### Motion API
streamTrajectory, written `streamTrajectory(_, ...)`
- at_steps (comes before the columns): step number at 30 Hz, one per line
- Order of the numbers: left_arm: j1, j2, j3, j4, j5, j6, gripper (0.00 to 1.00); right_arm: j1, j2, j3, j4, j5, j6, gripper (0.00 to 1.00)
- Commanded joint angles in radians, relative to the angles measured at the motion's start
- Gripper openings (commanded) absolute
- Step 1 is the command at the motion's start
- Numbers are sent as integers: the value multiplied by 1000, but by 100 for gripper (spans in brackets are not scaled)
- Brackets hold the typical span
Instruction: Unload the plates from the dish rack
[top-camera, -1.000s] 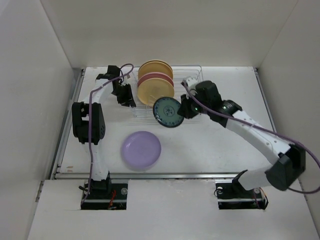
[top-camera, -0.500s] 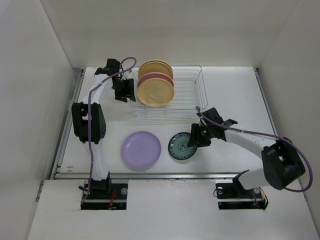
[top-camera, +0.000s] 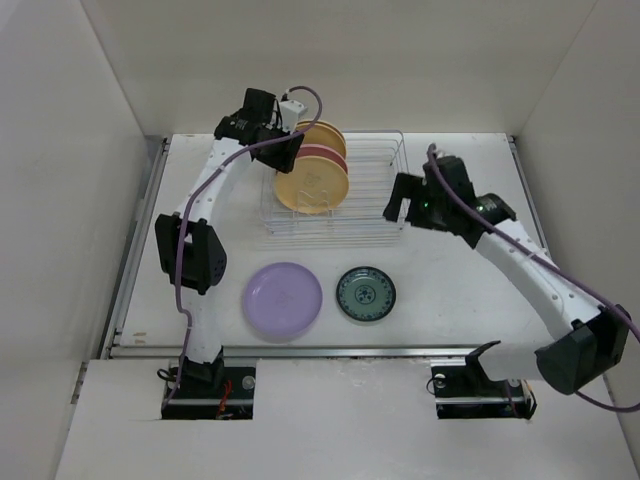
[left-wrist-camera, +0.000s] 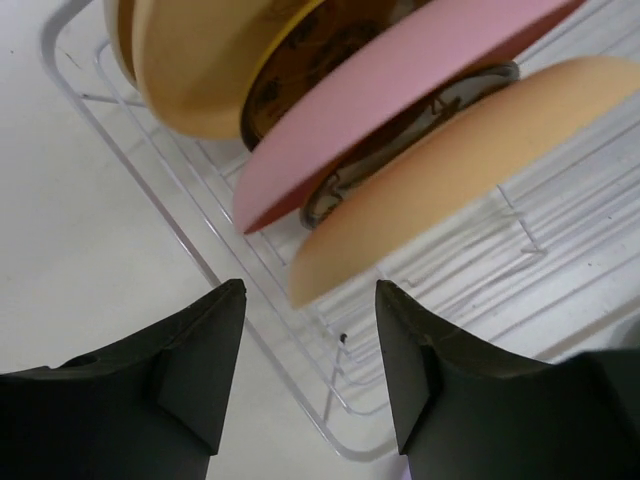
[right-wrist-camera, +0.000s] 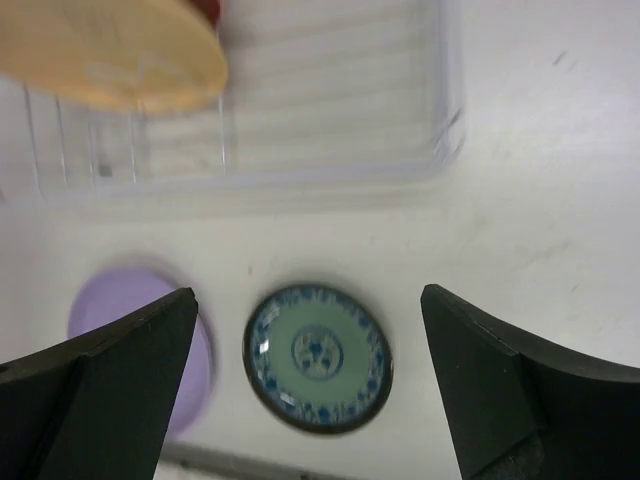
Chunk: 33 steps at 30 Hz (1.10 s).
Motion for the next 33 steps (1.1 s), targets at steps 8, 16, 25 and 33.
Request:
streamTrajectory(8, -12, 97, 77, -23, -44, 23, 39, -248, 334, 315, 126, 133, -136, 100)
streamTrajectory(16, -21, 106, 86, -43, -43, 14, 11, -271, 564, 421, 190, 94, -174, 100)
streamTrajectory(25, -21, 42, 106, -61, -52, 5, 0, -271, 650, 396, 260, 48, -183, 85)
streamTrajectory(33, -21, -81, 106, -40, -21, -43, 0, -271, 609, 298, 341, -18, -160, 73)
